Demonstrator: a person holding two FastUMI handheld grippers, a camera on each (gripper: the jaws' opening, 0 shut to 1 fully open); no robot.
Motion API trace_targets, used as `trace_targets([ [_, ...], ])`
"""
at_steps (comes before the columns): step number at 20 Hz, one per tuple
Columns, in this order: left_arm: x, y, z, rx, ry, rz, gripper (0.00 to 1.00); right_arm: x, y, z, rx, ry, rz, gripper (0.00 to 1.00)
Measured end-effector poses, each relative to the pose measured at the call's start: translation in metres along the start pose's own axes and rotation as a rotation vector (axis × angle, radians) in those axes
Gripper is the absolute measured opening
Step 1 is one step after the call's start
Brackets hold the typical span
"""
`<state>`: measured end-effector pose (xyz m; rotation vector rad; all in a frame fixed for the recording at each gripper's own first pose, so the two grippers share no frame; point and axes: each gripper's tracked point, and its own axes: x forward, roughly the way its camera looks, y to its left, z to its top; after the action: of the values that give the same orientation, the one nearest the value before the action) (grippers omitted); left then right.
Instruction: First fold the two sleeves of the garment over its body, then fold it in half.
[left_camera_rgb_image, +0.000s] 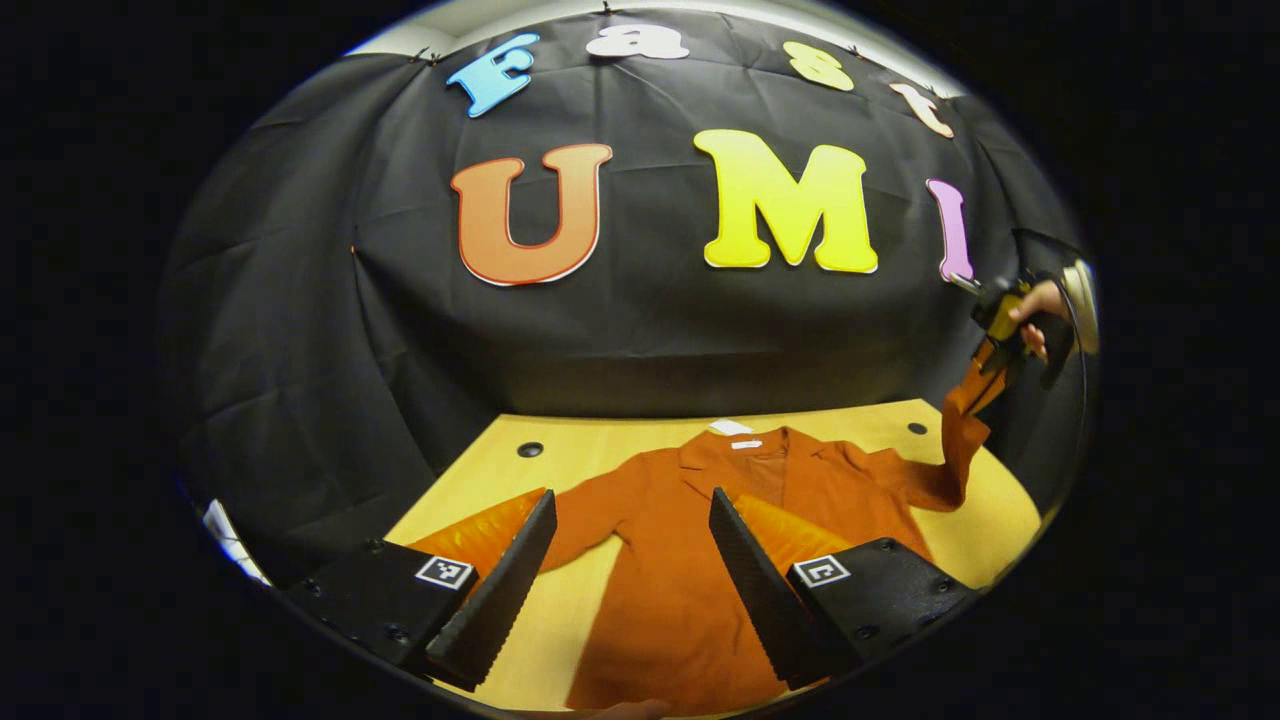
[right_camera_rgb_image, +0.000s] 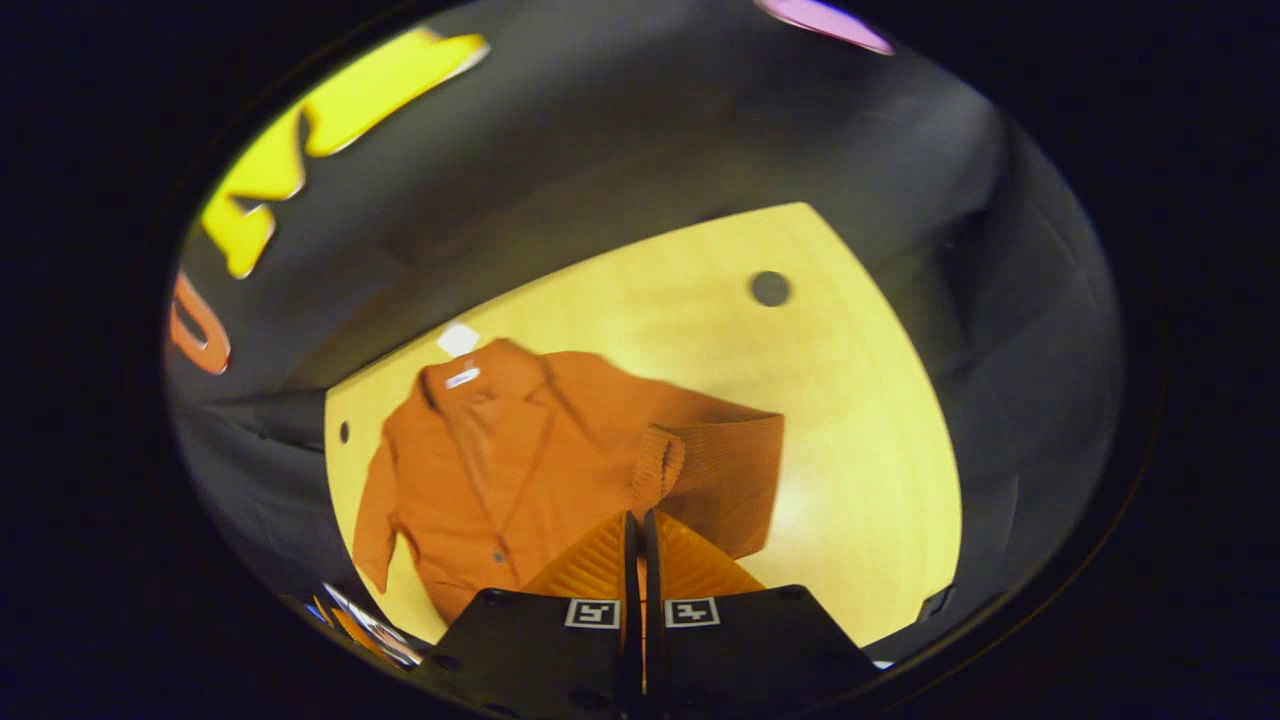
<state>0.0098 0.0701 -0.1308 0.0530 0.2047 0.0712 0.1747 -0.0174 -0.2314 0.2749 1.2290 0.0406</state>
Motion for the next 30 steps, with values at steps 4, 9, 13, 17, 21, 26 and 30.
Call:
trace_targets([
  [4,-0.003,0.036,-0.021,0.019,0.024,0.027,1.00,0.022,0.130,-0.019,-0.126,0.036,0.105,0.01],
  [9,-0.019,0.076,-0.039,0.003,0.036,0.071,1.00,0.076,0.258,-0.068,-0.265,0.110,0.158,0.01],
  [13,-0.037,0.109,-0.055,0.018,0.052,0.126,1.00,0.132,0.324,-0.111,-0.318,0.176,0.155,0.01],
  [17,-0.050,0.126,-0.067,0.027,0.048,0.149,0.99,0.179,0.349,-0.143,-0.327,0.213,0.104,0.02],
  [21,-0.063,0.137,-0.079,-0.007,0.067,0.160,0.99,0.198,0.354,-0.146,-0.347,0.203,0.073,0.02],
  [26,-0.070,0.149,-0.096,-0.049,0.116,0.195,1.00,0.189,0.360,-0.130,-0.314,0.160,0.100,0.05],
  [30,-0.058,0.173,-0.101,-0.056,0.130,0.251,0.99,0.154,0.352,-0.123,-0.284,0.139,0.152,0.31],
])
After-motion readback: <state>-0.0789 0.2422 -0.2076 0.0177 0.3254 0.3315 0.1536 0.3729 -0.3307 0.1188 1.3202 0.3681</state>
